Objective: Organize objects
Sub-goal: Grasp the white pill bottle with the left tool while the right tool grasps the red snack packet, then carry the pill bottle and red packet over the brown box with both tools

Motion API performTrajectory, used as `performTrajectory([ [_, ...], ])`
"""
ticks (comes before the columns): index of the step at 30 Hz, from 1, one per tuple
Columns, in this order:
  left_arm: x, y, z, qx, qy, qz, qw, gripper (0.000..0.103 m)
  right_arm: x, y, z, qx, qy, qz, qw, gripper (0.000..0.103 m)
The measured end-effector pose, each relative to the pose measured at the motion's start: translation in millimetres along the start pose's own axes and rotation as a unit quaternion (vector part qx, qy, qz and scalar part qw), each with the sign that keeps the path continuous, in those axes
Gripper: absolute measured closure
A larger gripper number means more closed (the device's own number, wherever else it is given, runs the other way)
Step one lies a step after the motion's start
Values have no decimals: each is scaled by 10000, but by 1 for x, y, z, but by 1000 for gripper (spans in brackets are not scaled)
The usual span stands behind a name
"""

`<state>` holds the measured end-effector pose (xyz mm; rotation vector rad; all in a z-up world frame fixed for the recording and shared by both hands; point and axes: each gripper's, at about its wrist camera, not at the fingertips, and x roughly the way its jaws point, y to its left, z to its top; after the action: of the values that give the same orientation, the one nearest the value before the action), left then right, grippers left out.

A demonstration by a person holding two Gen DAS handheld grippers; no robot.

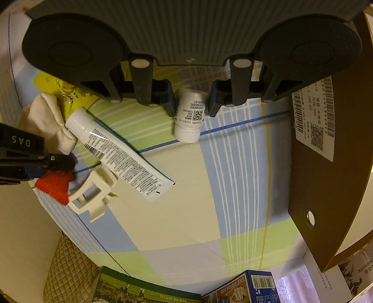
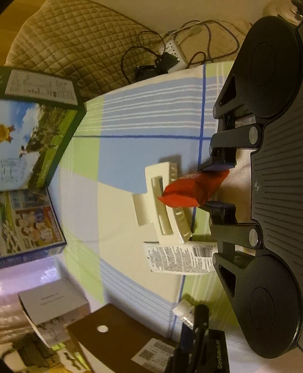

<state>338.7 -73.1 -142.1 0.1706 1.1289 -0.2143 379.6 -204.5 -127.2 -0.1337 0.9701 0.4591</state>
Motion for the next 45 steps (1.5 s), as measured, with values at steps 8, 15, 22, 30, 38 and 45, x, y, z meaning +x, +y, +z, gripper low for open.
performTrajectory([
  [8, 0, 1, -1, 48, -87, -44, 9999, 80, -14, -14, -5, 372, -210, -5, 9991, 88],
  [15, -3, 2, -4, -27, -149, -73, 9999, 80, -33, -15, -9, 560, -408, 107, 9975, 89],
  [22, -20, 3, -7, -67, -261, -127, 9996, 80, -61, -7, -14, 614, -663, 302, 9955, 89],
  [30, -55, 4, -19, -152, -449, -239, 9986, 80, -97, 9, -20, 574, -849, 556, 9932, 89],
  [38, -98, 11, -33, -274, -752, -357, 9962, 80, -127, 32, -27, 508, -887, 878, 9909, 89],
  [45, -136, 29, -46, -458, -1066, -386, 9925, 80, -145, 67, -29, 357, -912, 1205, 9879, 89],
])
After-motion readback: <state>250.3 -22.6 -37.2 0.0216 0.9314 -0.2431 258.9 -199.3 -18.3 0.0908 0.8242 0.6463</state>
